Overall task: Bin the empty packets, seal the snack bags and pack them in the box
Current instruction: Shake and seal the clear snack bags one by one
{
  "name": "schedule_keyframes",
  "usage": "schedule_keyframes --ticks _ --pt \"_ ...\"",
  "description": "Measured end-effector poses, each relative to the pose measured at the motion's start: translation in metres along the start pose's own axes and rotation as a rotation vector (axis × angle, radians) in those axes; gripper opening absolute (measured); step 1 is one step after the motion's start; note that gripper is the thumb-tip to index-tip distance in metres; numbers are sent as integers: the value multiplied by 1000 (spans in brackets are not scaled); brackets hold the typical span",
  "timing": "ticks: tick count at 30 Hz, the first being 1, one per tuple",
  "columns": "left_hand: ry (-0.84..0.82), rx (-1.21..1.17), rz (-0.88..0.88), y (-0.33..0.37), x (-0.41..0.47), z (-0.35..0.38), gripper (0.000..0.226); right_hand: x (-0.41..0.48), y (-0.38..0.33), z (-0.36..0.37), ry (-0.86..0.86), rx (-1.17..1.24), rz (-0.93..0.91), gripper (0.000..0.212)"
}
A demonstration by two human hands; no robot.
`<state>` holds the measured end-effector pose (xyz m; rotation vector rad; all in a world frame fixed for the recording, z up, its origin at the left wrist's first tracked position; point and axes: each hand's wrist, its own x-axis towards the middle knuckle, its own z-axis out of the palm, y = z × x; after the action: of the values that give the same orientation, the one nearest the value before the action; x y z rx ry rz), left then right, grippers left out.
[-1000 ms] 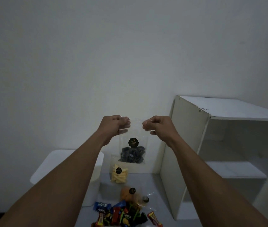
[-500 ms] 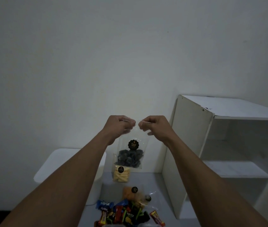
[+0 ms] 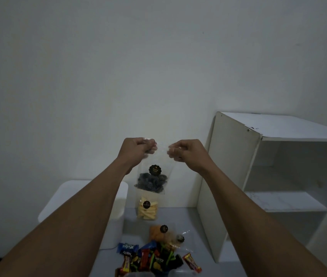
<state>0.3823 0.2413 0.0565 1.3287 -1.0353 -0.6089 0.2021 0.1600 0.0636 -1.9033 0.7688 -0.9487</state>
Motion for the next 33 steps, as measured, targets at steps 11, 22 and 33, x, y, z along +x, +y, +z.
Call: schedule_keyframes --ticks 11,22,33 --pt "-3 -34 -42 0 9 4 17 1 5 -6 -9 16 55 12" --pt "292 299 -82 -1 11 29 41 4 15 11 195 -298 -34 16" --pt "17 -70 -244 1 10 31 9 -4 12 15 90 -248 -4 31"
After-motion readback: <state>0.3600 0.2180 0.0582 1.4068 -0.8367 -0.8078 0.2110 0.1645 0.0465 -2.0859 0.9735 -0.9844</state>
